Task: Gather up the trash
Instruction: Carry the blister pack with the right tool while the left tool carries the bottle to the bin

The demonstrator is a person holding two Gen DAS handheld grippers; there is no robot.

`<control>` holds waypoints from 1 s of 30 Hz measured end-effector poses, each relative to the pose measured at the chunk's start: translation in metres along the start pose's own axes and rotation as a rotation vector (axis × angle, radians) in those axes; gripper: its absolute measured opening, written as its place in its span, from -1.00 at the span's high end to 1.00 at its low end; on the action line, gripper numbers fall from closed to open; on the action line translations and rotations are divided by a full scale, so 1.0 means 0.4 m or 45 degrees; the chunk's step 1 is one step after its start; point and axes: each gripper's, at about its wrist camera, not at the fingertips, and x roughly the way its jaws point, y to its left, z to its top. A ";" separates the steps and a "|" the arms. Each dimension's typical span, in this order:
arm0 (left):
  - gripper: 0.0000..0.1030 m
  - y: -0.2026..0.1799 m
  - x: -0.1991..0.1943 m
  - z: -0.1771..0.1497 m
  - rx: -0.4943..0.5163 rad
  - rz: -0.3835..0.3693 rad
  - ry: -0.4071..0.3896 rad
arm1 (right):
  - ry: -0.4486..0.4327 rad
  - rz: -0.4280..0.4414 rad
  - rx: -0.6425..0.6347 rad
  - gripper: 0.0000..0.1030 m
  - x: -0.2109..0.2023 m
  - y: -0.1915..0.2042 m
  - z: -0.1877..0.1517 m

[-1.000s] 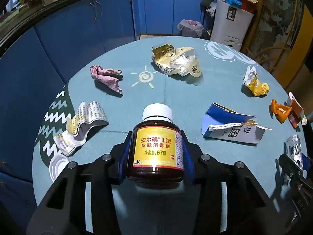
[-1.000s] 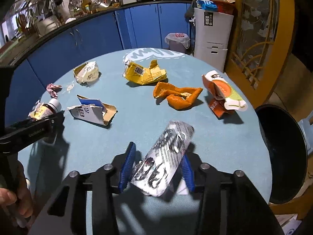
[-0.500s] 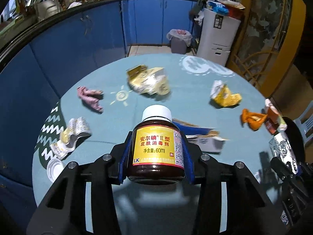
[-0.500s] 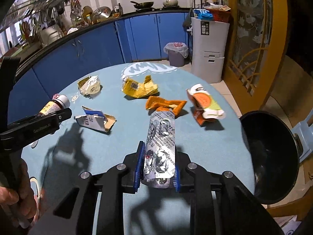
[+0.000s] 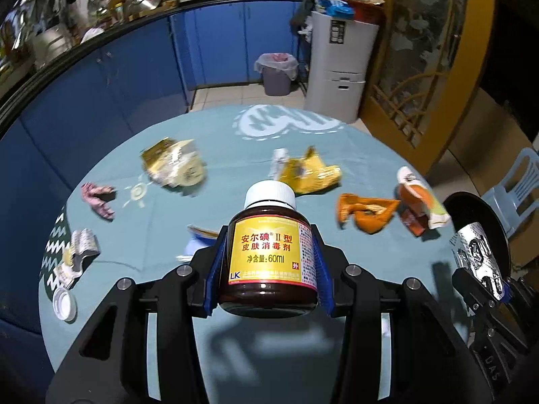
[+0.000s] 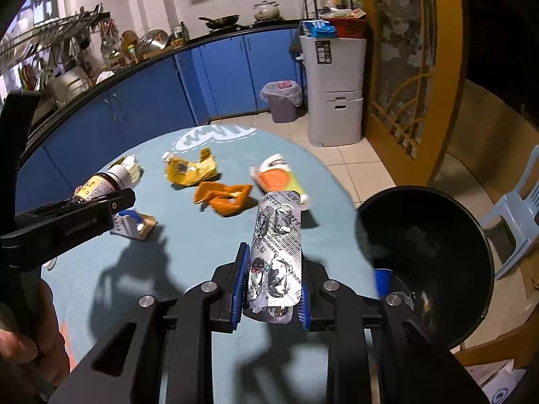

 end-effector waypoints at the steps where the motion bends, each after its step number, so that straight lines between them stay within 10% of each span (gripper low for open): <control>1: 0.11 -0.019 -0.001 0.004 0.015 -0.008 -0.003 | -0.004 -0.003 0.007 0.52 -0.002 -0.010 0.001; 30: 0.10 -0.562 0.018 0.099 0.353 -0.267 -0.030 | -0.079 -0.196 0.252 0.53 -0.021 -0.388 0.003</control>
